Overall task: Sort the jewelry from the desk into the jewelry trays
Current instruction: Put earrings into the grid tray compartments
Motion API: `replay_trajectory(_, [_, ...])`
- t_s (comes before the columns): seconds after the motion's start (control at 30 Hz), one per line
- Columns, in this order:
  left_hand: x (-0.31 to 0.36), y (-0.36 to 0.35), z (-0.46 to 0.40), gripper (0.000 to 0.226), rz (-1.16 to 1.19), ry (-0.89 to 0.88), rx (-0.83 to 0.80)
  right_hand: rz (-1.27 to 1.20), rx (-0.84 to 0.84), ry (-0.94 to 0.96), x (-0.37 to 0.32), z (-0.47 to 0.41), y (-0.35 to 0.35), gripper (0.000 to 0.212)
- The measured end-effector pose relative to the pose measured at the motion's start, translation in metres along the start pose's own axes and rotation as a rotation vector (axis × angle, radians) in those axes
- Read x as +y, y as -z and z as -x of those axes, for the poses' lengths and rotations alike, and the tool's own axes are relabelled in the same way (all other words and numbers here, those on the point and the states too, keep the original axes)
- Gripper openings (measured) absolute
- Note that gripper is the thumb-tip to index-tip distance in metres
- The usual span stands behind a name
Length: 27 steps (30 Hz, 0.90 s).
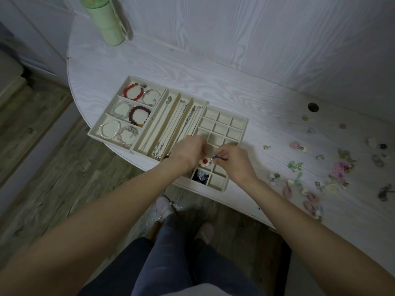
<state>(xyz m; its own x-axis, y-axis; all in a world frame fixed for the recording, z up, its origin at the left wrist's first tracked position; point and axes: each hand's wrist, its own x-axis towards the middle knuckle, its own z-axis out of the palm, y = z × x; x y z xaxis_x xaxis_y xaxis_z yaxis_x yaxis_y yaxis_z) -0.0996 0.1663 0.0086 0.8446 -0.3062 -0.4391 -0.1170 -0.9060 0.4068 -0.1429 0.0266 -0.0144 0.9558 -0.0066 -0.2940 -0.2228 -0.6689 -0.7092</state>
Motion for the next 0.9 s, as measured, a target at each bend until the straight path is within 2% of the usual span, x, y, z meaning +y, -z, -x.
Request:
replay_trajectory(0.1, [0.0, 0.002, -0.001, 0.015, -0.019, 0.009, -0.04, 0.062, -0.026, 0.034, 0.0, 0.001, -0.004, 0.007])
replay_trajectory(0.37, [0.008, 0.001, -0.004, 0.019, -0.099, -0.03, -0.05, 0.165, -0.074, 0.107, 0.004, 0.0, -0.004, 0.012])
replay_trajectory(0.57, [0.02, -0.004, -0.003, 0.017, -0.336, -0.114, 0.014, 0.355, -0.105, 0.209, 0.001, 0.0, -0.006, 0.016])
replay_trajectory(0.8, [0.006, -0.009, -0.007, 0.021, -0.469, -0.179, 0.151, 0.338, -0.1, 0.194, 0.0, -0.002, -0.007, 0.013])
replay_trajectory(0.9, [0.003, -0.012, -0.004, 0.026, -0.499, -0.219, 0.157, 0.297, -0.097, 0.166, 0.001, -0.003, -0.007, 0.01])
